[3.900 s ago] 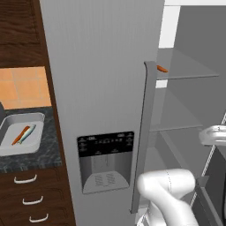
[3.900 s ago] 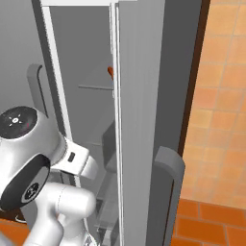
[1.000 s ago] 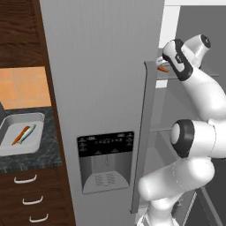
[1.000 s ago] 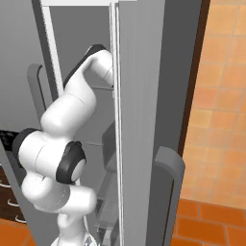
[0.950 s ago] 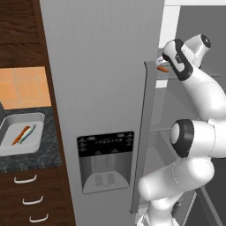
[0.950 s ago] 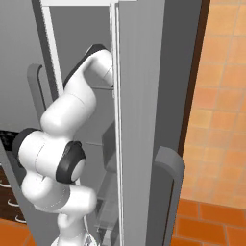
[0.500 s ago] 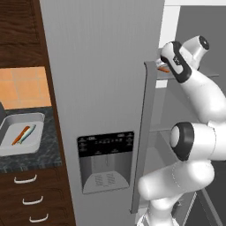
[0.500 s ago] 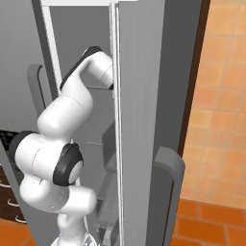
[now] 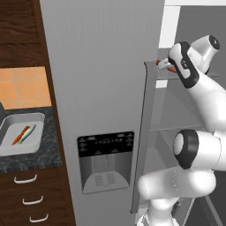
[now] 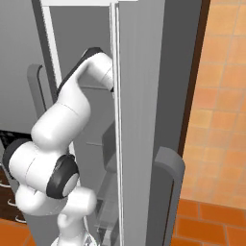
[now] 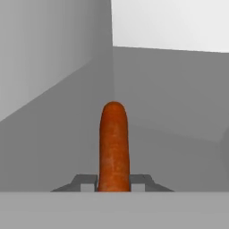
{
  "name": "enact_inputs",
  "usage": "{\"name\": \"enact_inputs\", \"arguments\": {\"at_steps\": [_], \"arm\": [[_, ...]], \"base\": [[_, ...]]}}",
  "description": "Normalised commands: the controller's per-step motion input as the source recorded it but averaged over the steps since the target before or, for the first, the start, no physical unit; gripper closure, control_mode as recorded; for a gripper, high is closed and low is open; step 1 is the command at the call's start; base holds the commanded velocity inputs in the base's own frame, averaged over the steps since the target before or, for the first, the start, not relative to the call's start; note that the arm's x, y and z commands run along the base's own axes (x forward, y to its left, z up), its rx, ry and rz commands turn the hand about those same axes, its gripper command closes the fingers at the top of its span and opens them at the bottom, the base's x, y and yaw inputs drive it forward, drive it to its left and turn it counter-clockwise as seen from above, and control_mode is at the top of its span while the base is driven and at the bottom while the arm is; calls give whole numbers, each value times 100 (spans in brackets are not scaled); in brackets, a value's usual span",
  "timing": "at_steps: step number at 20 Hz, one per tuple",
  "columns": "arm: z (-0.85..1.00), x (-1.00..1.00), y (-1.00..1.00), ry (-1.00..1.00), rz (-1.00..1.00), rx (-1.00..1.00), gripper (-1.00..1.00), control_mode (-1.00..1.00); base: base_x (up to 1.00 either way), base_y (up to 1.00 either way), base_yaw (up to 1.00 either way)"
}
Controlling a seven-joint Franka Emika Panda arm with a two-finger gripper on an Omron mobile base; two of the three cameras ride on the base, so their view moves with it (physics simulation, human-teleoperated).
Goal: Place one carrot and one fish in each tupperware on the nearby counter, to pack two identical lunches.
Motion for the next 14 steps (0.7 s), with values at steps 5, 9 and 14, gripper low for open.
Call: {"name": "enact_inputs", "arguments": {"at_steps": [5, 9, 14], "arm": [[46, -100, -4, 0, -17, 0, 100, -100], [12, -100, 18, 0, -23, 0, 100, -100], [0, -100, 32, 0, -25, 0, 100, -100]], "base": [[0, 0, 0], [0, 0, 0], [0, 0, 0]]}}
